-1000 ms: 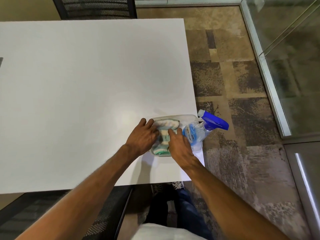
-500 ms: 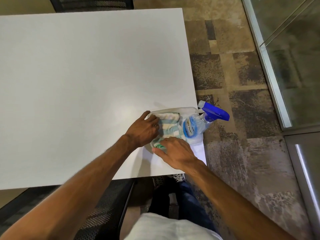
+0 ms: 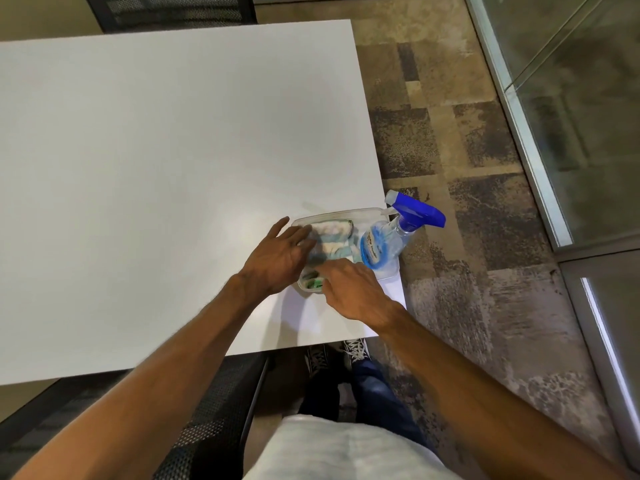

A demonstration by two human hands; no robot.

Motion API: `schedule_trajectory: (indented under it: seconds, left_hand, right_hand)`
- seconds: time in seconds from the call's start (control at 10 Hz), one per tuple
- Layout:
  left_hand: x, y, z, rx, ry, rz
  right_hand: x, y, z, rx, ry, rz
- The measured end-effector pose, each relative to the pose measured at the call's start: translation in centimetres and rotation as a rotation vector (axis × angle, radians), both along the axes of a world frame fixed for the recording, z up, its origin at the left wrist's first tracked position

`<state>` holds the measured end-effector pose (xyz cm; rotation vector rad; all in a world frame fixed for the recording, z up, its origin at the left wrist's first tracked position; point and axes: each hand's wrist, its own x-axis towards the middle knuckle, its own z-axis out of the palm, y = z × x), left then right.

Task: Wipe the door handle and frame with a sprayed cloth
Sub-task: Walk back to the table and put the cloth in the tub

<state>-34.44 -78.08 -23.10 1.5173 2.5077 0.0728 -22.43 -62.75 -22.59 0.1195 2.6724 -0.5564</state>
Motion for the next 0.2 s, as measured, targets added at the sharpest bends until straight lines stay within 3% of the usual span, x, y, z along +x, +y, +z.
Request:
schedule_trajectory:
  seconds: [0.2]
  left_hand:
    - [1.9, -1.0, 4.1, 0.201, -0.019, 0.336]
  right_hand:
    - [0.5, -0.6, 4.1, 0.015, 0.172, -0.014]
